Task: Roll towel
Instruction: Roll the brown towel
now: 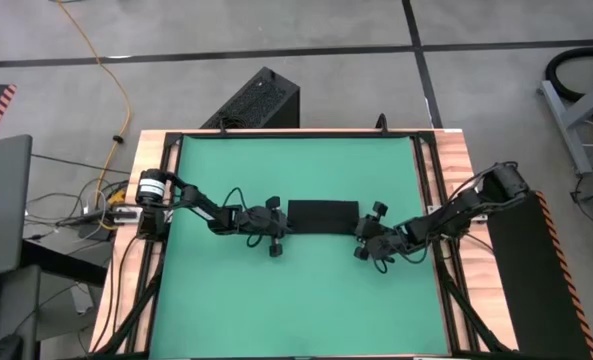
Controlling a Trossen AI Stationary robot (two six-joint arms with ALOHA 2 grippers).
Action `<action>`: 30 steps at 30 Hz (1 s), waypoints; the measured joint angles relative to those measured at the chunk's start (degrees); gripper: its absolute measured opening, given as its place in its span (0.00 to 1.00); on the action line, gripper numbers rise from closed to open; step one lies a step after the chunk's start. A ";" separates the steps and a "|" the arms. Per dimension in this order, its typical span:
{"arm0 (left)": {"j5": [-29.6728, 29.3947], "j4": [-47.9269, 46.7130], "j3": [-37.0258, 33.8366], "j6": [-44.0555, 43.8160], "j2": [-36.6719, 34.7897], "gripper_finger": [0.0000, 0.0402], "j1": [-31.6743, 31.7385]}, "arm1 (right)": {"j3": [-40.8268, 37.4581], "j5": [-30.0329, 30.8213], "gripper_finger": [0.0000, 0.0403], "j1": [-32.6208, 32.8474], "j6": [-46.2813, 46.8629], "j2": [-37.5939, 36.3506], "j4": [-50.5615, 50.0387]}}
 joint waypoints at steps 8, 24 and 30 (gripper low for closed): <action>3.28 -5.30 -0.29 9.29 -10.04 0.00 -3.63 | 0.06 -0.16 0.31 -0.02 -0.03 4.53 4.29; -5.29 11.25 -0.95 10.50 1.19 0.00 -2.23 | -0.01 -1.26 0.31 0.04 -0.35 5.06 5.60; -7.55 9.42 -0.83 8.38 1.96 0.00 -2.21 | -0.15 -0.25 0.32 0.19 -3.90 4.08 8.92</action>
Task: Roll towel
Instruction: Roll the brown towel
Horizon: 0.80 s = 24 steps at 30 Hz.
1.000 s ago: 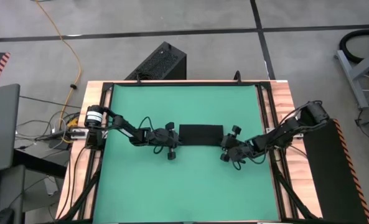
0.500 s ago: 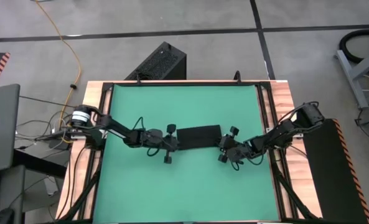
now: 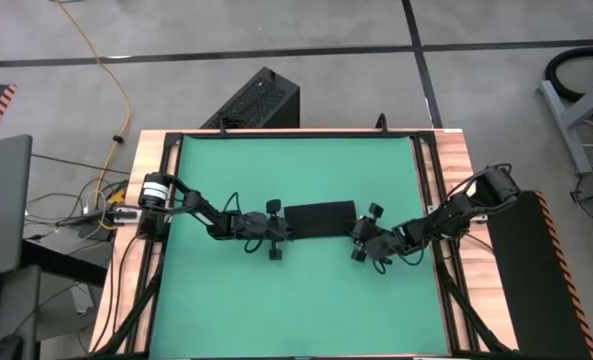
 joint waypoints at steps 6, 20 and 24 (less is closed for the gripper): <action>-0.34 -4.71 -0.11 -2.38 -0.01 0.00 0.09 | -0.13 5.76 0.39 1.33 -10.11 -7.55 0.86; 1.14 -6.60 -0.09 -3.91 -0.14 0.00 0.11 | 0.01 -3.51 0.56 2.26 -23.58 -12.15 0.41; 1.59 -6.79 -0.11 -4.07 -0.14 0.00 0.15 | 0.01 -3.55 0.58 0.50 -24.76 -8.35 0.44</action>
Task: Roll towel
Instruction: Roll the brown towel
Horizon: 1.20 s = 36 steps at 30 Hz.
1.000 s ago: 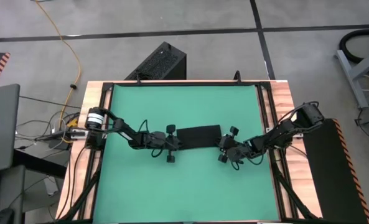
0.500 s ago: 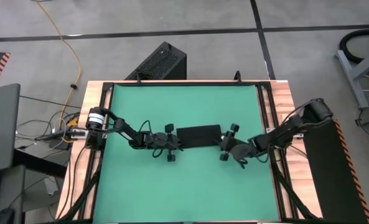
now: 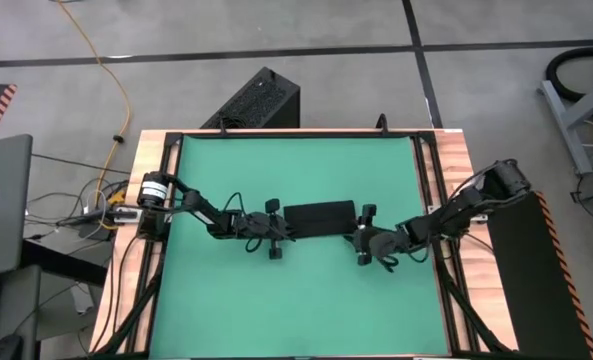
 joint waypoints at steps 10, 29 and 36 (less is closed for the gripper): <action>0.17 -0.33 0.00 0.00 0.04 0.00 -0.02 | 0.37 -1.62 0.58 -5.36 4.41 10.39 1.12; 3.56 -5.01 0.15 -0.47 -0.15 0.00 0.08 | -0.07 2.34 0.58 -0.80 4.22 -5.85 -4.78; 3.89 -5.03 0.13 0.09 -0.15 0.00 0.70 | 0.00 6.08 0.58 -0.14 -2.71 -10.90 -5.39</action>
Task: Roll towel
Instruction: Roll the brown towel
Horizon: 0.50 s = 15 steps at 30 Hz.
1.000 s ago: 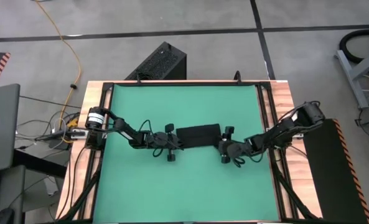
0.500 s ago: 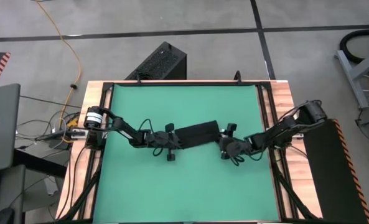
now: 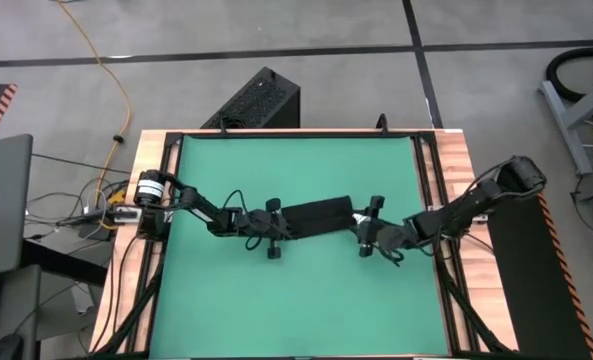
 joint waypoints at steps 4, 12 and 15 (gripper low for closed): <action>-0.02 0.00 0.00 0.75 0.00 0.00 0.01 | 0.02 -9.31 0.54 -2.54 -1.66 0.75 0.44; -0.09 0.15 -0.03 -0.35 0.00 0.00 0.09 | 0.04 -11.94 0.34 -6.61 -2.41 4.83 0.74; -0.11 0.30 -0.04 -0.37 0.00 0.00 0.09 | 0.04 -11.94 0.24 -7.95 -2.91 7.01 0.38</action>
